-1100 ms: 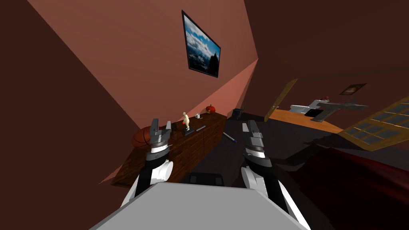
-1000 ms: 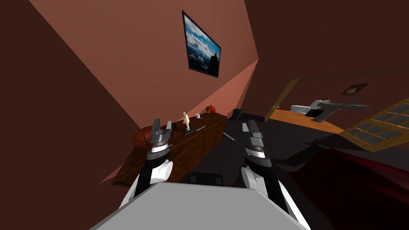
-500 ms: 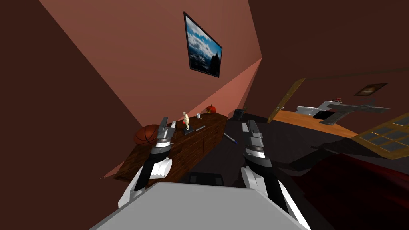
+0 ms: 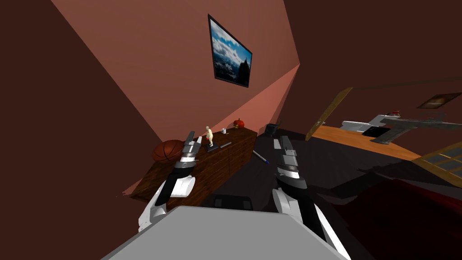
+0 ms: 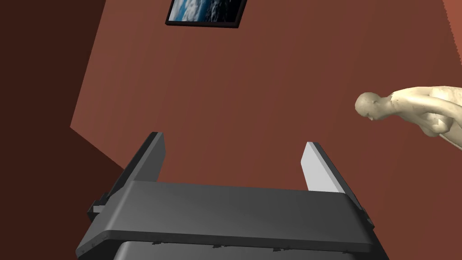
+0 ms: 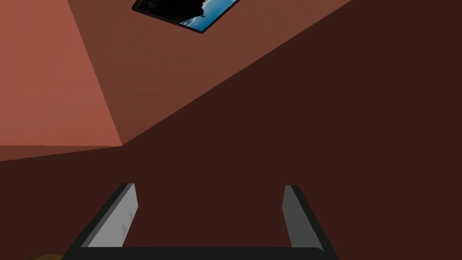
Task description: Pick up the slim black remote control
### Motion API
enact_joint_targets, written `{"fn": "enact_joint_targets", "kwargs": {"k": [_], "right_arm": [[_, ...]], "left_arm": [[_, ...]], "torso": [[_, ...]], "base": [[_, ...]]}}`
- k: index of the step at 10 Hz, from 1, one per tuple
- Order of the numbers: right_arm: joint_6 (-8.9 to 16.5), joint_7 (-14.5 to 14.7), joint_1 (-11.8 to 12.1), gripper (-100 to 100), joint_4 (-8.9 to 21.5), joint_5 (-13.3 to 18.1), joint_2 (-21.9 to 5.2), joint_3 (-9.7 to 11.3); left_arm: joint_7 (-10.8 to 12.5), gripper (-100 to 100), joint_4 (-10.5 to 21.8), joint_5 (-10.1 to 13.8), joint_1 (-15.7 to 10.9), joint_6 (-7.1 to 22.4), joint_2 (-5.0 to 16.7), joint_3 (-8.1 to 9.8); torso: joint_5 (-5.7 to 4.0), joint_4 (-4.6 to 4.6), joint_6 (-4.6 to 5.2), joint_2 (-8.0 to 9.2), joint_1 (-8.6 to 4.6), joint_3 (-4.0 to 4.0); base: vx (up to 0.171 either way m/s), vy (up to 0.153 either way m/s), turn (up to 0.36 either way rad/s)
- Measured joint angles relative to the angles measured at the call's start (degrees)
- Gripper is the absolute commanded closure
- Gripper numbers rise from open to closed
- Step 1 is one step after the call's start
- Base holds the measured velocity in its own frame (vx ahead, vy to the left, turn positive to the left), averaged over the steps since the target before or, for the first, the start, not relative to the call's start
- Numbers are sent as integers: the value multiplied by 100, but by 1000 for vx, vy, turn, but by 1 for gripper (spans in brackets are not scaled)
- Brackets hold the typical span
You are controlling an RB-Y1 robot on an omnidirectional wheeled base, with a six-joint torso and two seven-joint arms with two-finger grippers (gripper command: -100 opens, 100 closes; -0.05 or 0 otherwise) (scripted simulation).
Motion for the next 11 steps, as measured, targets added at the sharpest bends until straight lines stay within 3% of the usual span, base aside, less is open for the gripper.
{"fn": "enact_joint_targets", "kwargs": {"k": [11], "right_arm": [[0,0,0,0,0,0,0,0]], "left_arm": [[129,-100,240,420,-726,1749,396,-27]], "torso": [[2,0,0,-2,9,-1]], "base": [[6,-60,52]]}}
